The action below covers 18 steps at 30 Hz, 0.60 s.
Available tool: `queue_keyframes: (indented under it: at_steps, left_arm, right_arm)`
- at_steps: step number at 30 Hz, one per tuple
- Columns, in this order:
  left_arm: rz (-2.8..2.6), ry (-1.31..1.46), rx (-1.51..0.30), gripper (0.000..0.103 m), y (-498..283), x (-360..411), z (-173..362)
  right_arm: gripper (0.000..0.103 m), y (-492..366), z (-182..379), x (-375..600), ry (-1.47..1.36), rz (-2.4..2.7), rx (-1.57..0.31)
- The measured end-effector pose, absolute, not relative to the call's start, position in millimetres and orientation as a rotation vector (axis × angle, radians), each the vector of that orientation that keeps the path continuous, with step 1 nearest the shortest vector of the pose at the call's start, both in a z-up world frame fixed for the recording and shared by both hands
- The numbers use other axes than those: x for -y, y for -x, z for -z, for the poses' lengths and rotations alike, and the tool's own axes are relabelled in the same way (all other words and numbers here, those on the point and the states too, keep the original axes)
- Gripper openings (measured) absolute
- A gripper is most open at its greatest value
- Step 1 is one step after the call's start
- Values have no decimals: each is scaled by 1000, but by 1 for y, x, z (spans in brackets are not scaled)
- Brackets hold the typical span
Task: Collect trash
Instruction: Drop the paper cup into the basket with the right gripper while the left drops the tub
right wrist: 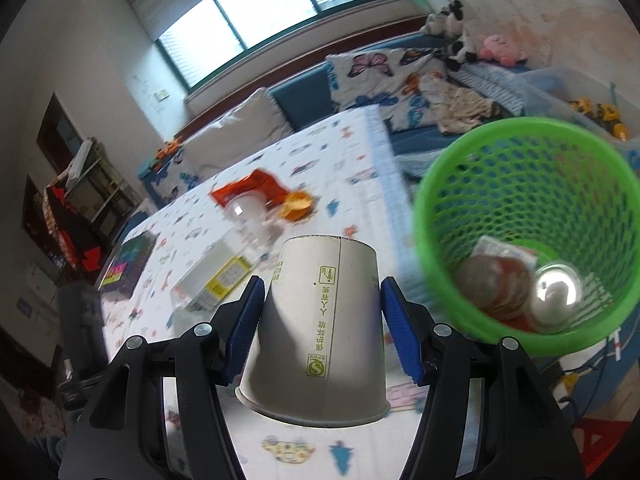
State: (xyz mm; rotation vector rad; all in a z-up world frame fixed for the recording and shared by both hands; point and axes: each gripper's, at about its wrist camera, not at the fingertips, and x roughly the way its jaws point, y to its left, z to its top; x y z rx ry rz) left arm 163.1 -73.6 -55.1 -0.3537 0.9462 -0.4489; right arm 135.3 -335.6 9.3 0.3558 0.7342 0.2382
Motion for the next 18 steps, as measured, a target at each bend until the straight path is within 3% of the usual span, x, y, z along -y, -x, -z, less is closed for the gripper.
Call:
queue_keyframes:
  at_steps: [18]
  left_arm:
    - [610, 200, -873, 64, -199, 160, -19]
  right_arm:
    - [61, -154, -2, 466, -342, 142, -679]
